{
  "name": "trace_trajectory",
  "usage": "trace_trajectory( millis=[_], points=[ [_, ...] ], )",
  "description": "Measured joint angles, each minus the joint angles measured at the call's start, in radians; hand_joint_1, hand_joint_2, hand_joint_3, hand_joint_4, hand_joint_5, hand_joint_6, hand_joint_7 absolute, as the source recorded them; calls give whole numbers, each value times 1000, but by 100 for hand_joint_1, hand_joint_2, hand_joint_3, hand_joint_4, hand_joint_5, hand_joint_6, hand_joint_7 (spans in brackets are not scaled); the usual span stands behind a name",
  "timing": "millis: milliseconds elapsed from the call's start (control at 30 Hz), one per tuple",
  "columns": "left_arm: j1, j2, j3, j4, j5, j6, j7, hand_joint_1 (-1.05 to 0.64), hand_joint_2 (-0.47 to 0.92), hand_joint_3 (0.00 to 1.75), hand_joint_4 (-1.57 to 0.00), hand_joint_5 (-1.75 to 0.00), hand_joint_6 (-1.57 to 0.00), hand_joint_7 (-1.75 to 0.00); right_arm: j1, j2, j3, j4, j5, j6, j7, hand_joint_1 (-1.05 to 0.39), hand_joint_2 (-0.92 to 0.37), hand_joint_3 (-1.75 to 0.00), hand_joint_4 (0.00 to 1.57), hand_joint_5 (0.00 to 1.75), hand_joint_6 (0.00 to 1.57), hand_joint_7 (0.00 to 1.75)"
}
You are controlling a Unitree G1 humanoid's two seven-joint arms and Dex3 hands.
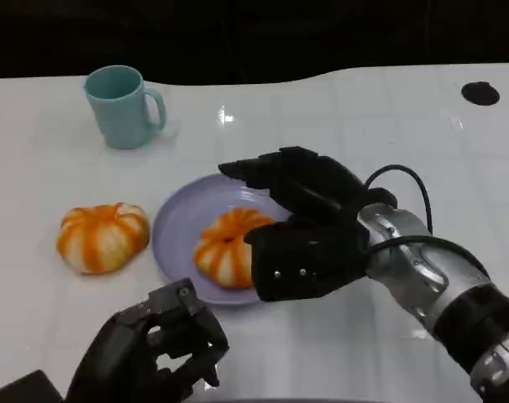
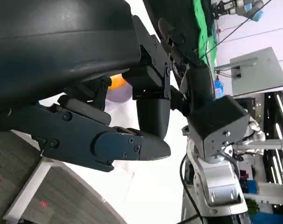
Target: Grasp the bread from the table and place it into the plate.
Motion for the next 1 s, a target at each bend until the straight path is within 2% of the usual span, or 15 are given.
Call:
trace_trajectory(
  millis=[233,300,433,600,800,933,1000],
  points=[
    [-3,-1,-1,1,0,-3,0,-52,92,32,-67,-175,-58,-156,132,-73,-21,-237,29,9,56,-68,-92,-28,0,43,24,1],
    [-2,-1,-2,1,0,-6,0,-52,92,32,-67,-175,-58,-156,180,-96,-38,-299,46,-7,59,-68,-92,-28,1,45,25,2],
    [-2,-1,-2,0,2,-10,0,-52,92,32,-67,-175,-58,-157,271,-146,-69,-416,70,-43,59,-65,-92,-23,1,62,30,4],
    [3,-1,-2,-1,-1,-7,0,-52,92,32,-67,-175,-58,-157,405,-202,-116,-558,97,-80,59,-60,-92,-18,6,69,35,6],
    [6,0,-4,-1,10,-16,8,-53,92,33,-67,-175,-57,-157,528,-251,-184,-665,128,-139,48,-48,-91,-9,26,82,53,14],
    [16,1,-5,-2,10,-17,9,-51,92,31,-67,-175,-58,-157,620,-268,-239,-713,163,-185,32,-30,-87,-5,53,97,74,27],
    [19,1,-6,-5,9,-15,9,-51,92,31,-67,-175,-58,-156,659,-270,-267,-718,182,-222,6,-25,-86,-5,59,102,78,33]
  ],
)
